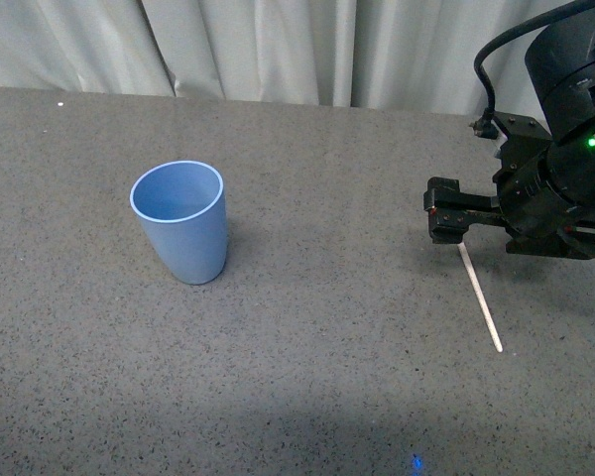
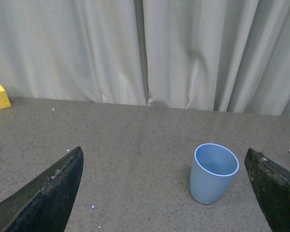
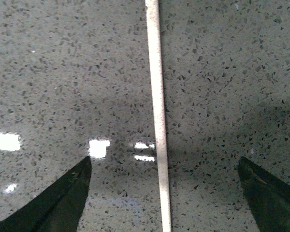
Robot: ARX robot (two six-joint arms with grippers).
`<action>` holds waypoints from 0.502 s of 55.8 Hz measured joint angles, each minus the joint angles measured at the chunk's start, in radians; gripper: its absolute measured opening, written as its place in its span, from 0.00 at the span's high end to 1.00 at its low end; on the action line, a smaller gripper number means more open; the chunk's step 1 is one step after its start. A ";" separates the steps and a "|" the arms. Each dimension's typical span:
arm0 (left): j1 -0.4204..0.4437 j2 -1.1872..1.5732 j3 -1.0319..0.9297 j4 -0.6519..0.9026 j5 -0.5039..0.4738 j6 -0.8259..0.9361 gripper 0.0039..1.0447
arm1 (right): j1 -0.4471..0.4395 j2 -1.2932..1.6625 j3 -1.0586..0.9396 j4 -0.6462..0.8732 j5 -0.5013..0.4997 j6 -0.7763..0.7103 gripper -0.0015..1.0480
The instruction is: Transfer chopsticks to blue cup
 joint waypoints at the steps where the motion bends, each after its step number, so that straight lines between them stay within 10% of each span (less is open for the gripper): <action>1: 0.000 0.000 0.000 0.000 0.000 0.000 0.06 | 0.000 0.008 0.010 -0.009 0.006 0.002 0.27; 23: 0.000 0.000 0.000 0.000 0.000 0.000 0.06 | -0.011 0.069 0.089 -0.101 0.039 -0.002 0.97; 28: 0.000 0.000 0.000 0.000 0.000 0.000 0.06 | -0.013 0.068 0.086 -0.092 0.034 -0.002 0.99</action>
